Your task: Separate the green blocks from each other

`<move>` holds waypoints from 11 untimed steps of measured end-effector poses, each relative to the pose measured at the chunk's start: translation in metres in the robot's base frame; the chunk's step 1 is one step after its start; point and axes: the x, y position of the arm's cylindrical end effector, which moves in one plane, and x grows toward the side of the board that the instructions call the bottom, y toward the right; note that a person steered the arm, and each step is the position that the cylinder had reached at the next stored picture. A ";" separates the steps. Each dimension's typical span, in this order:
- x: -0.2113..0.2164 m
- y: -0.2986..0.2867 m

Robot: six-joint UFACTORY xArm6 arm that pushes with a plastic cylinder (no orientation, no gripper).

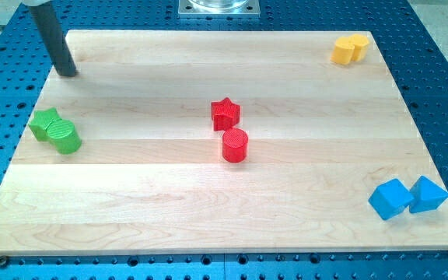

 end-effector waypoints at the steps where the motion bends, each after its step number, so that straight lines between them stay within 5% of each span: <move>1: 0.000 -0.003; 9: 0.145 -0.021; 11: 0.106 0.091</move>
